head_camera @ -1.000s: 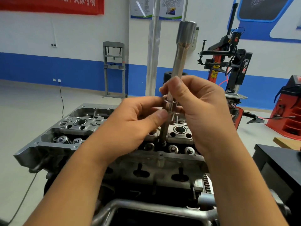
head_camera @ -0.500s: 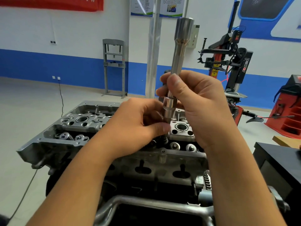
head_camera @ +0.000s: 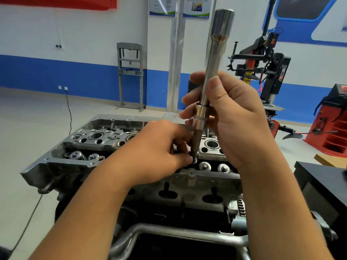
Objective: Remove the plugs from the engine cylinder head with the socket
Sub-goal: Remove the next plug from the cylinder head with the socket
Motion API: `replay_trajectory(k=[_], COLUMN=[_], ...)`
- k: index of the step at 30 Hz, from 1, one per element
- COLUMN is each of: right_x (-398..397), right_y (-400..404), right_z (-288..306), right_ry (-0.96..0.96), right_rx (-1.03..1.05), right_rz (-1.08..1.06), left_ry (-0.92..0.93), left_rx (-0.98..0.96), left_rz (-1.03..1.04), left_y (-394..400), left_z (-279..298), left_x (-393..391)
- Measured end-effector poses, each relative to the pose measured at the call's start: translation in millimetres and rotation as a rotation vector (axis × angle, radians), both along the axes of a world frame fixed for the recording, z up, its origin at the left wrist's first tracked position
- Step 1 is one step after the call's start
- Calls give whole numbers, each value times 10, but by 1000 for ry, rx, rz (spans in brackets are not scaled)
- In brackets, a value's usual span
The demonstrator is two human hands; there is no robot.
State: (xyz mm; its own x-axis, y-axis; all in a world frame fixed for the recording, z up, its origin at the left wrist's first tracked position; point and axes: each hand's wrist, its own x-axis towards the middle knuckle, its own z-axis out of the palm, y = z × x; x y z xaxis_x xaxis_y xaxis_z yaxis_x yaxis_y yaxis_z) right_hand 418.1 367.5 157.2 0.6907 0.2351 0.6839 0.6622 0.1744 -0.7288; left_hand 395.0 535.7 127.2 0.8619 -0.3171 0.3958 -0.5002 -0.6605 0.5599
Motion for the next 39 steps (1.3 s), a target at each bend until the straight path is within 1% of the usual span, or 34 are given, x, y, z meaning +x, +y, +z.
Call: replay_trajectory(k=[3,7,10,13,19,24,27,30,35,39], right_x=[15,26,24,15,-28,-16,-32,-57,-82,-82], right_y=[18,105,171,190,264,287,303,362,421,435], right_z=[-12,-40,-49,-47,-58,-62,-51,-59,-85,-99], right_ry=[94,180,149,104,113,76,28,23,46,3], right_rx=[109,224,288,332,282,328,255,188,208,215], right_rz=[49,38,-51,-48,-4,54,8,-5,14,-47], left_ry=[-51,-47,-36,-28,17,29,25,2,13,2], left_rx=[10,-11,-2,-10,-46,-61,-47,-46,-68,-81], left_rz=[33,65,59,53,39,54,82,88,33,40], left_y=[-49,-66,-66,-65,-53,-77,-79,-100,-137,-108], left_z=[-30,-51,-49,-45,-32,-24,-34,-14,60,25], left_x=[11,13,14,23,26,5,-17,-60,-113,-110])
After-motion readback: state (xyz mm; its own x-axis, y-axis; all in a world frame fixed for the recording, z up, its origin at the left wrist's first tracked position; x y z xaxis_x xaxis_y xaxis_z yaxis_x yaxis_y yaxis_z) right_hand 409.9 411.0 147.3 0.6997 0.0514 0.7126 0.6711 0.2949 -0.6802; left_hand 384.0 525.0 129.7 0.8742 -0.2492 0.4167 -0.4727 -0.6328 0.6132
